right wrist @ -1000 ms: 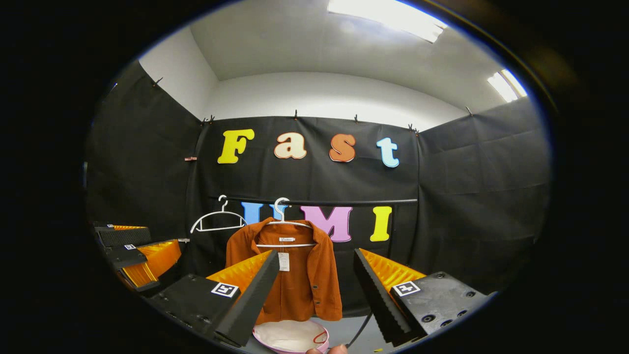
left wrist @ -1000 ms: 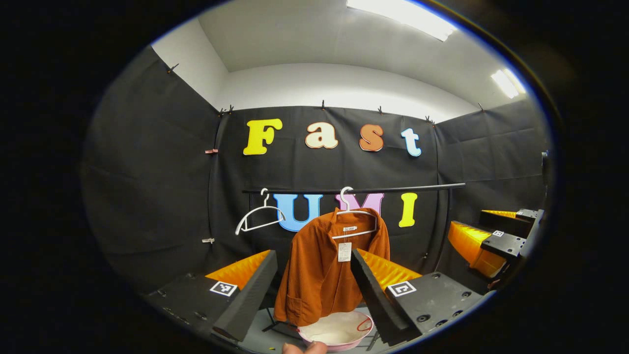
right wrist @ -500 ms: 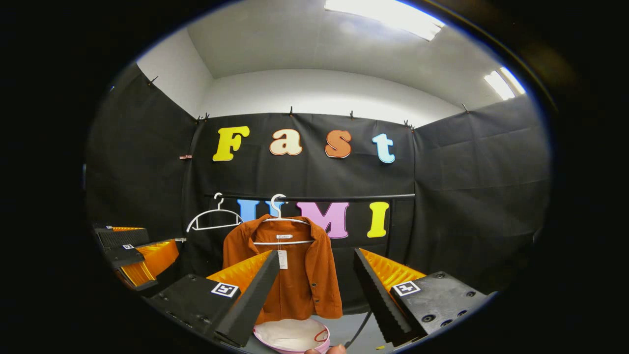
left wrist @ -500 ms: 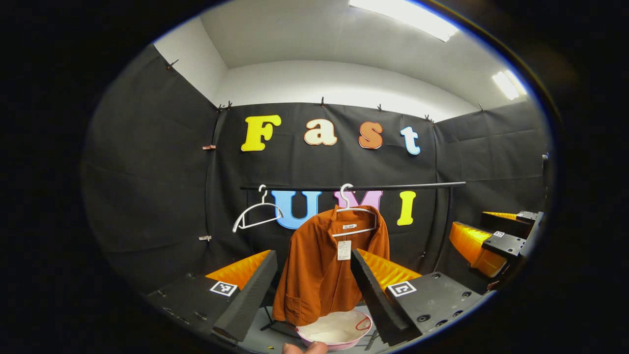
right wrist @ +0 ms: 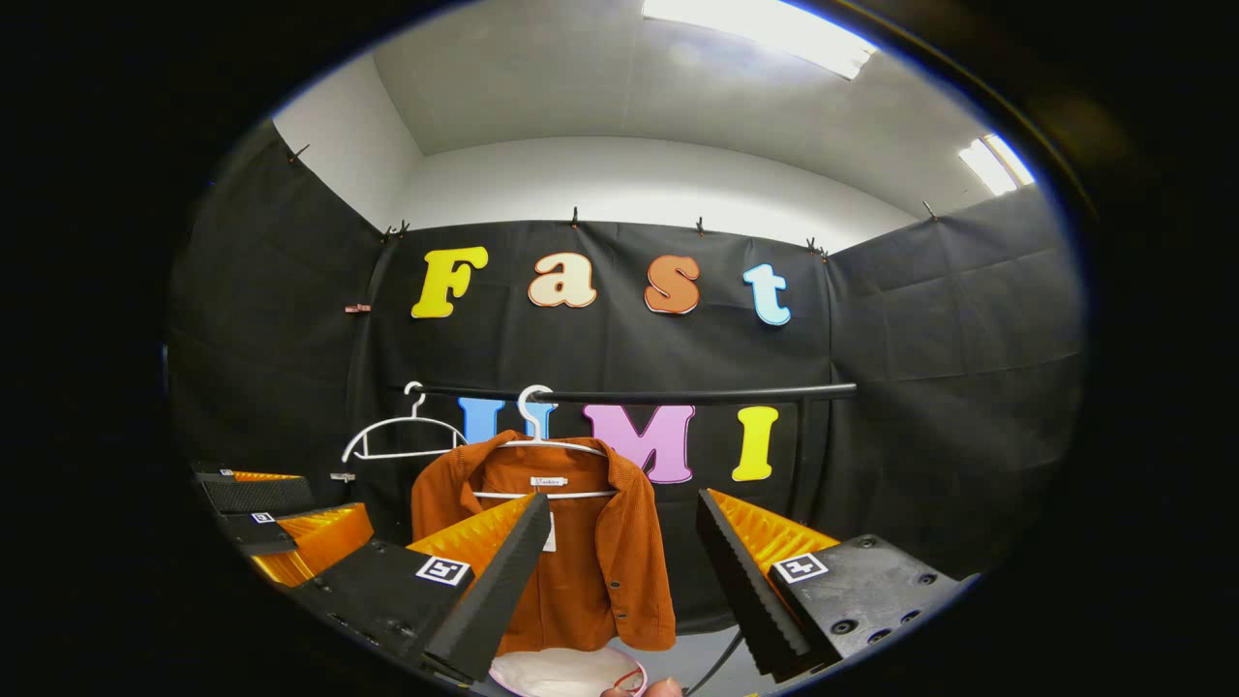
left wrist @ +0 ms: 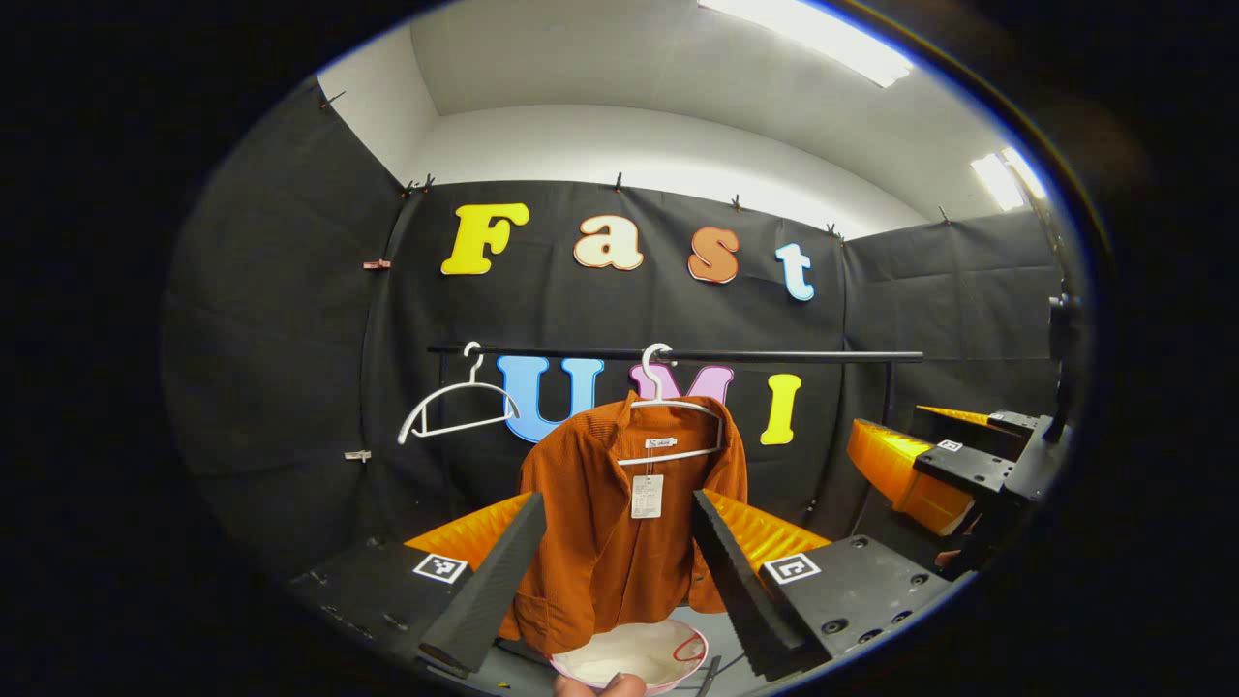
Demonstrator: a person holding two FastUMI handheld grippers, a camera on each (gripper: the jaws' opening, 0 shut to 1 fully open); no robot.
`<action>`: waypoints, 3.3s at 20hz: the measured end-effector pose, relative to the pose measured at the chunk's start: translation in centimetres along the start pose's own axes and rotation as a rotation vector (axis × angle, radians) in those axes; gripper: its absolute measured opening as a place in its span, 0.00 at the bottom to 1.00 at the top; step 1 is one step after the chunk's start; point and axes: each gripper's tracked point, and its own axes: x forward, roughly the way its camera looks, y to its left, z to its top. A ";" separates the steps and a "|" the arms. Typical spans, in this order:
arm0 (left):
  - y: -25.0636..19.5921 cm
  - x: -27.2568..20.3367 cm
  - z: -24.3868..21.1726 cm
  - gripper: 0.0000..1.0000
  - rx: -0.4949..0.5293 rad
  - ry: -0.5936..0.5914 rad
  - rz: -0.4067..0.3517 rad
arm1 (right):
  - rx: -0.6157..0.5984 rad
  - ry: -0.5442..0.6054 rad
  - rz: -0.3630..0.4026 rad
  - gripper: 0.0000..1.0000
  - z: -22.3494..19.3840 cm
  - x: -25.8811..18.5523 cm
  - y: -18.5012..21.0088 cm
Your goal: Grasp the clothes on the hanger with both hands and then place them into the laundry hamper below.
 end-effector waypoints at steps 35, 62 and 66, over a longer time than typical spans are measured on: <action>4.8 25.2 -9.6 0.07 -0.068 0.146 0.159 | 0.417 0.415 0.325 0.11 -19.5 27.4 4.6; 15.0 24.6 -6.2 0.05 -0.051 0.245 0.222 | 0.562 0.462 0.191 0.05 -22.7 31.7 -5.0; 17.4 23.2 -10.6 0.05 -0.069 0.316 0.275 | 0.638 0.530 0.239 0.05 -25.0 28.6 -2.2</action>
